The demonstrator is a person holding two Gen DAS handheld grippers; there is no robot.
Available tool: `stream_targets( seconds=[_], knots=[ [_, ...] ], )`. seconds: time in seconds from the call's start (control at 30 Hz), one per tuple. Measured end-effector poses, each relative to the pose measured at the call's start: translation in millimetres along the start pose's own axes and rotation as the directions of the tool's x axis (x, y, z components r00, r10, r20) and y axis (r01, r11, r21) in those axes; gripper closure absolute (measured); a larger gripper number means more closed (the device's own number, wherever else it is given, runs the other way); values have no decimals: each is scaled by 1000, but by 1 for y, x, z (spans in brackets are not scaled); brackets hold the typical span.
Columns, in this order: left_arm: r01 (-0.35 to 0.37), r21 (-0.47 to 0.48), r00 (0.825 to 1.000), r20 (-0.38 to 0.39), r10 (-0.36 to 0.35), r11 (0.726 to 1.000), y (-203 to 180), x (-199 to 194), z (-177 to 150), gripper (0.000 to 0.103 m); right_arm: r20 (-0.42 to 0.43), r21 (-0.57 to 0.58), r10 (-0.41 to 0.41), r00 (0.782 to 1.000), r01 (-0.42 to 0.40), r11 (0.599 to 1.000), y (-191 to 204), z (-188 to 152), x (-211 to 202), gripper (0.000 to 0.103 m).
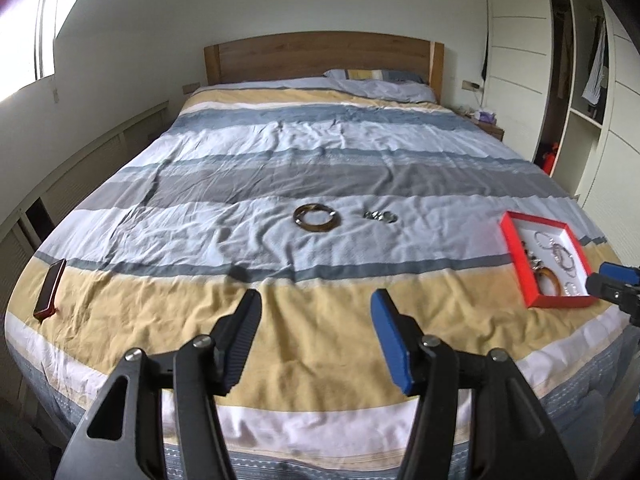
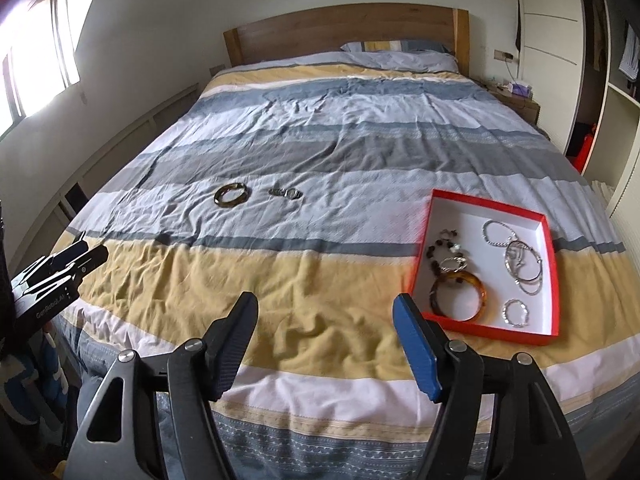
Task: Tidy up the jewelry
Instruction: 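Move both open tools toward the amber bangle and silver wristwatch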
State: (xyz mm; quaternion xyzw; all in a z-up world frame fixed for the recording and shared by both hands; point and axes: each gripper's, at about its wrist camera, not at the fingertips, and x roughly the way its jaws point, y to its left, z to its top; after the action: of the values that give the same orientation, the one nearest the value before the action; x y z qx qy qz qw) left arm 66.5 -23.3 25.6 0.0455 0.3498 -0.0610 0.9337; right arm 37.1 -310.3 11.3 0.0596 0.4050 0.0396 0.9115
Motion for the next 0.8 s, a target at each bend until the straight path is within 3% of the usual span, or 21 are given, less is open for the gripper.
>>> stream_targets(
  seconds=[0.2,0.47,0.8],
  knots=[
    [4,4,999,-51,-4,1000,9,22,-4,40,-30,8,11,999,-11,1000,-1,0,15,34],
    [-6,-5,987,-158,5,1000,14,66,-13,39,-79,37,31,996,-28,999,-8,3,53,32],
    [-46,3,976,-211,45,999,21,113,-10,39,-157,48,62,986,-55,997,-8,10,114,32]
  ],
)
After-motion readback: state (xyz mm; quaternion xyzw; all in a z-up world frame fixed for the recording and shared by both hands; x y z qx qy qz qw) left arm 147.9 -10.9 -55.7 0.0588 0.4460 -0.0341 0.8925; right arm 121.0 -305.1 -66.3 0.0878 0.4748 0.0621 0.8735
